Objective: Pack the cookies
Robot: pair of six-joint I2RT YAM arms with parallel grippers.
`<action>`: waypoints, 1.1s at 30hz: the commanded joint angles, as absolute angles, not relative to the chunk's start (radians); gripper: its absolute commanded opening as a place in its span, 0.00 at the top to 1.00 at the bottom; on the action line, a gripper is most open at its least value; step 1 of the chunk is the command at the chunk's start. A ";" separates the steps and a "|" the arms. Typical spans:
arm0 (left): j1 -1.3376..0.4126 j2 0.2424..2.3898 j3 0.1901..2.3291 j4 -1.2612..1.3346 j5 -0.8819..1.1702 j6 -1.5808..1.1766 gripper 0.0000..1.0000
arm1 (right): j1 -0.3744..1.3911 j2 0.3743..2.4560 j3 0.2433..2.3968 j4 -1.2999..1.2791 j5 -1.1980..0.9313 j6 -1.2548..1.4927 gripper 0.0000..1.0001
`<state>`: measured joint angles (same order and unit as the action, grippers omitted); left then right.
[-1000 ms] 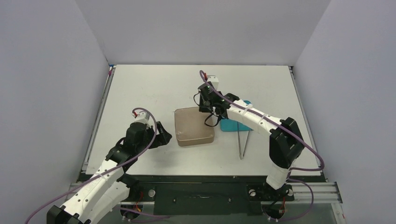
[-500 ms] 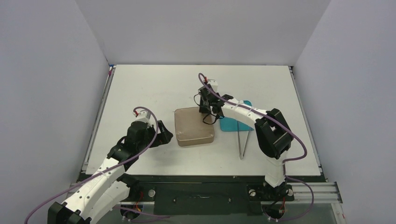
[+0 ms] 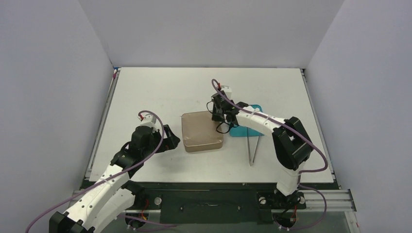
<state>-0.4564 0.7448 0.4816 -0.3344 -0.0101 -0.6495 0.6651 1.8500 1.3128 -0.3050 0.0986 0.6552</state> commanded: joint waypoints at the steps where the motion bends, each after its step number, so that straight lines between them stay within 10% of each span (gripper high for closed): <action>1: -0.453 0.720 0.569 -0.336 0.000 -0.623 0.04 | 0.658 1.706 1.265 -0.358 0.154 0.655 0.99; 16: -0.450 0.707 0.769 -0.498 -0.066 -0.500 0.03 | 0.658 1.170 0.988 -0.330 0.244 0.609 0.38; 33: -0.448 0.710 0.823 -0.533 -0.104 -0.372 0.03 | 0.659 0.682 0.826 -0.569 0.523 0.587 0.24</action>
